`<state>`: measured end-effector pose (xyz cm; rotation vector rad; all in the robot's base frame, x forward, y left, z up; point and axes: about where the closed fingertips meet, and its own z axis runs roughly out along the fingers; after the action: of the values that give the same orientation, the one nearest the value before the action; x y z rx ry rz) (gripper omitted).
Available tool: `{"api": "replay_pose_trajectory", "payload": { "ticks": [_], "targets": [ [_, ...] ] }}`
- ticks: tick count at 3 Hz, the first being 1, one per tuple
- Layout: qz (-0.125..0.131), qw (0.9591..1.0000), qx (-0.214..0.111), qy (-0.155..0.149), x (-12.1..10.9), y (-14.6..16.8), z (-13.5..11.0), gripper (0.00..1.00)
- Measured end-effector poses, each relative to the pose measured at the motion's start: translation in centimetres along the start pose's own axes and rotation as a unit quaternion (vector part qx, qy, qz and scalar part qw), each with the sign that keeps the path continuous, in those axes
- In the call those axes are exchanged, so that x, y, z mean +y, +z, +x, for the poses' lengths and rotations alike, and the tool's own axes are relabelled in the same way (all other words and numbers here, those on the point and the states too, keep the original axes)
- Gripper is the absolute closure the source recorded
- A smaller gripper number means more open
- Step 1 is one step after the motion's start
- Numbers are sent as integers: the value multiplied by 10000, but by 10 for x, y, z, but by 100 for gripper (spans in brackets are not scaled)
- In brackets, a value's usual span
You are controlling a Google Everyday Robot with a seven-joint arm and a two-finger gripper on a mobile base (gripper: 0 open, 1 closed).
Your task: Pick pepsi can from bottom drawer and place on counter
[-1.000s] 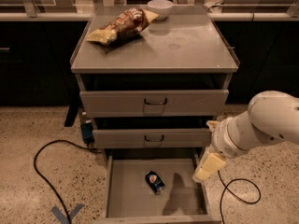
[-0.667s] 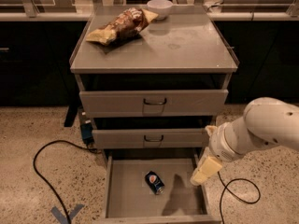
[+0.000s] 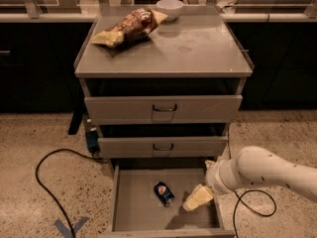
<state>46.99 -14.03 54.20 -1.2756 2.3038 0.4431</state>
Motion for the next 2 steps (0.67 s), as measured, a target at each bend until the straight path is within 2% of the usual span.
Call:
{"api": "replay_pose_trajectory", "payload": {
  "ticks": [1,2],
  "targets": [
    [-66,9984,-401,387,-8,53,18,0],
    [-174,9960,-656,581,-14,91,33,0]
  ]
}}
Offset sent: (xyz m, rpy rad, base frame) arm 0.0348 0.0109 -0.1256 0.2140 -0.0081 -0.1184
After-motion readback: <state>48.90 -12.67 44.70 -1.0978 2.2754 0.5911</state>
